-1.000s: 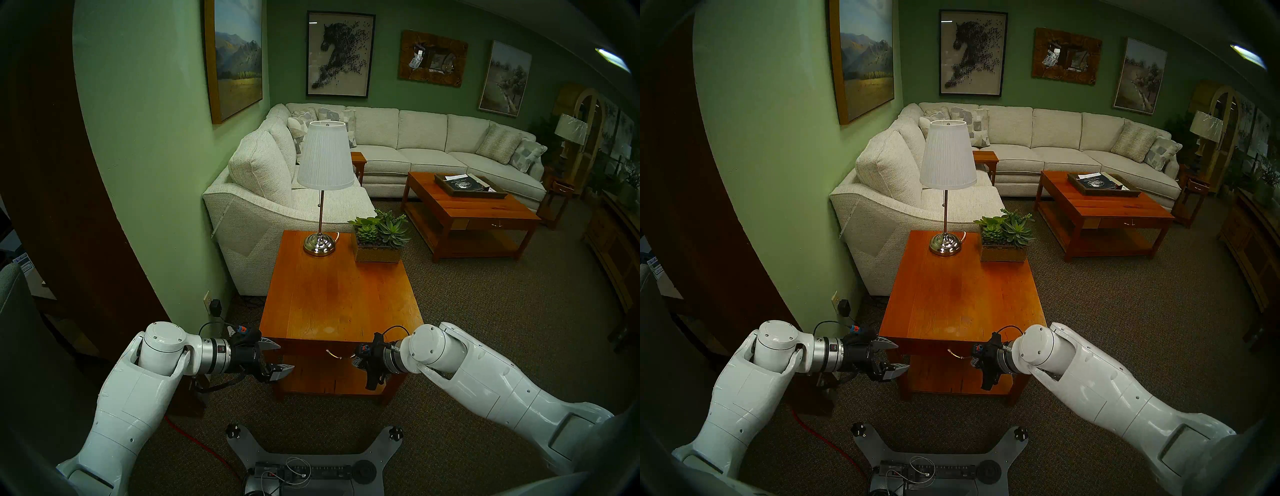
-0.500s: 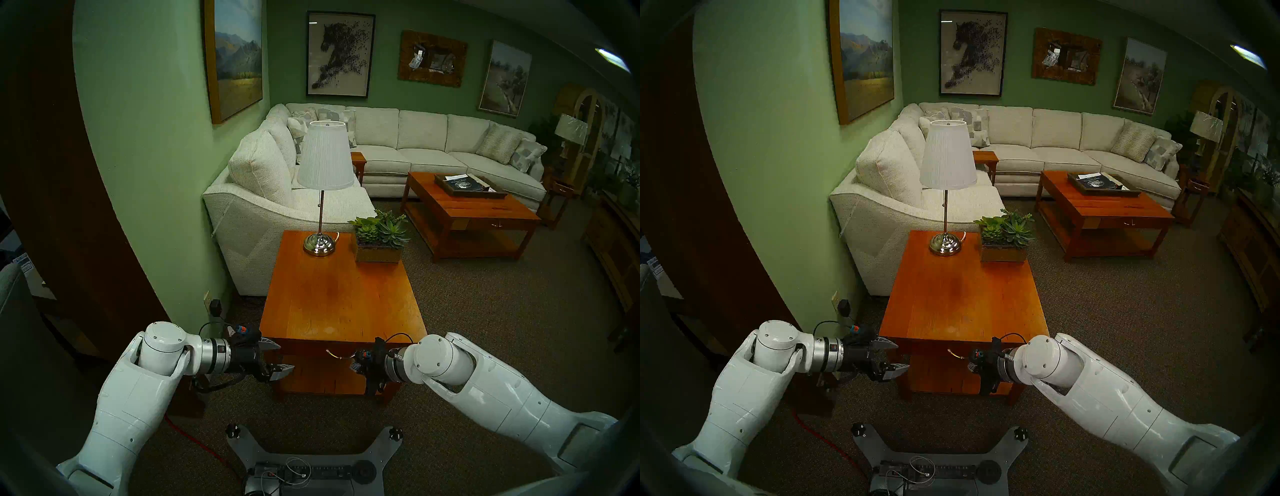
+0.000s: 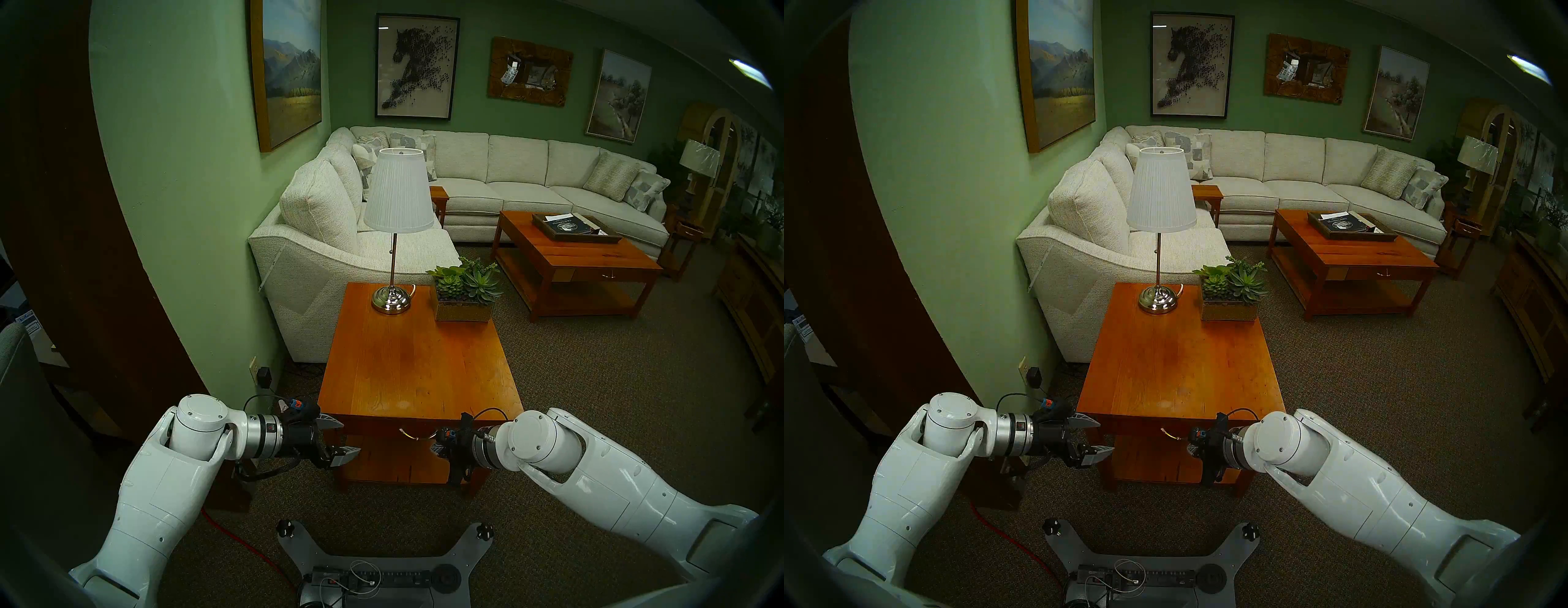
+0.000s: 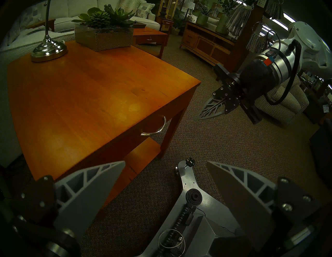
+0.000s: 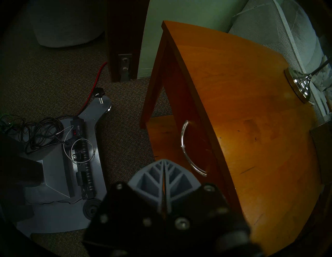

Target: Open the drawer, take out the contents and close the drawer

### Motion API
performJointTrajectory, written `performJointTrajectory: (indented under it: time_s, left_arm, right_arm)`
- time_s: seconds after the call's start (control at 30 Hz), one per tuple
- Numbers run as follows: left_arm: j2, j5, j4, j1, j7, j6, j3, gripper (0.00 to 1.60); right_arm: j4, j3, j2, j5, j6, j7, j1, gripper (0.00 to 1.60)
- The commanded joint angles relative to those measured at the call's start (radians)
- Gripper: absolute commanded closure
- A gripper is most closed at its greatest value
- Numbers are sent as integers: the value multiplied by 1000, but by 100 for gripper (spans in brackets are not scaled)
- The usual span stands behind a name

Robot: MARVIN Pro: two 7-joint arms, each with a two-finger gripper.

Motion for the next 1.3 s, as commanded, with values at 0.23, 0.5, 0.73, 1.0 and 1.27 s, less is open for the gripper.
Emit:
performJointTrajectory:
  time_s: [0.23, 0.5, 0.73, 1.0, 1.27]
  left_arm:
    - [1, -5, -19, -23, -3, -1, -8, 0]
    - [0, -5, -20, -23, -4, 0, -9, 0]
    - [0, -4, -20, -23, -5, 0, -9, 0]
    - [-1, -3, -20, -23, -5, 0, -10, 0]
    - [-1, -3, -20, -23, -5, 0, -10, 0]
  right_arm:
    - [-207, -36, -37, -66, 223, -158, -110, 160]
    - [-255, -49, -82, -207, 300, -274, -176, 160]
    - [-173, -24, -172, -238, 241, -385, -212, 160]
    - [-6, -14, -257, -196, 117, -451, -165, 160]
    - [74, -2, -297, -186, 78, -473, -130, 160]
